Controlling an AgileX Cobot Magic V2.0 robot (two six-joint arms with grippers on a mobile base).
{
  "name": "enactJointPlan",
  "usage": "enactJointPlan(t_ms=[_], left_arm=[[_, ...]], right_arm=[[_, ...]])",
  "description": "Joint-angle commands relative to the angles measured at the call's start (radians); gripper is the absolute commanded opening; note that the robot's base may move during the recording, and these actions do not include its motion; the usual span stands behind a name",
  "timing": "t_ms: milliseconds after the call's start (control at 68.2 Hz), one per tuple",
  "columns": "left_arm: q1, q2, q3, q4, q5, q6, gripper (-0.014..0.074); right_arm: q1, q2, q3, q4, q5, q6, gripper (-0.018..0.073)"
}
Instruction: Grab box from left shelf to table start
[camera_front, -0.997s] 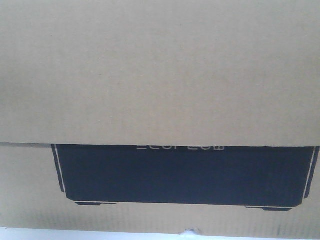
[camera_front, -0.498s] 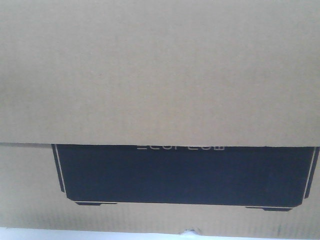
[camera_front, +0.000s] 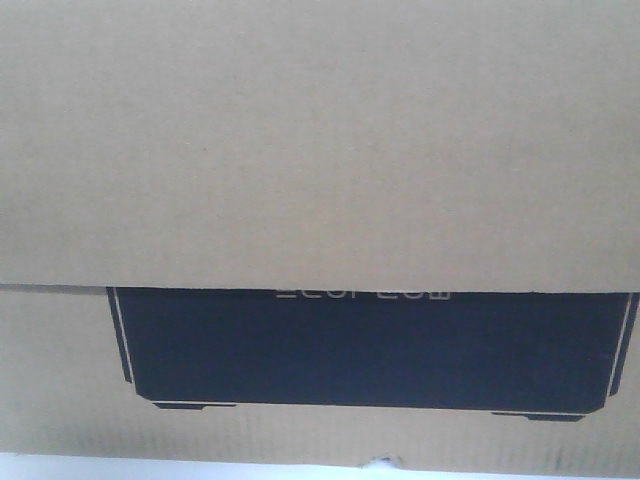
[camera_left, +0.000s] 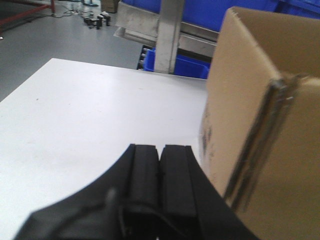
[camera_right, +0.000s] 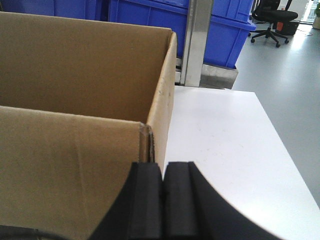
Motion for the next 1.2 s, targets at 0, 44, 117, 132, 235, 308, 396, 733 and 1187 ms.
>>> enactJointPlan(t_ms=[0,44,117,132,235,308,396,733,1187], left_arm=[[0.003,-0.014,0.051,-0.014,-0.219,0.001,-0.0099],[-0.004,-0.014,0.101,-0.005,-0.286,0.001,-0.0099],[-0.018,-0.014,0.176,0.011,-0.393,0.001,-0.0099],[-0.019,-0.014,0.189,0.014,-0.410,0.001,-0.0099],[-0.042,-0.014,0.229,0.019,-0.424,0.001,-0.0099],[-0.051,-0.014,0.234,0.019,-0.417,0.001,-0.0099],[-0.053,-0.014,0.234,0.019,-0.410,0.001,-0.0099],[-0.053,-0.014,0.234,0.019,-0.410,0.001,-0.0099],[-0.053,-0.014,0.234,0.019,-0.410,0.001,-0.0099]], right_arm=[[-0.003,0.011,-0.024,-0.008,-0.084,-0.004,0.0058],[-0.003,0.011,-0.024,-0.008,-0.084,-0.004,0.0058],[-0.003,0.011,-0.024,-0.008,-0.084,-0.004,0.0058],[-0.003,0.011,-0.024,-0.008,-0.084,-0.004,0.0058],[-0.003,0.011,-0.024,-0.008,-0.084,-0.004,0.0058],[-0.003,0.011,-0.024,-0.008,-0.084,-0.004,0.0058],[-0.003,0.011,-0.024,-0.008,-0.084,-0.004,0.0058],[-0.003,0.011,-0.024,-0.008,-0.084,-0.004,0.0058],[-0.003,0.011,-0.024,-0.008,-0.086,-0.004,0.0058]])
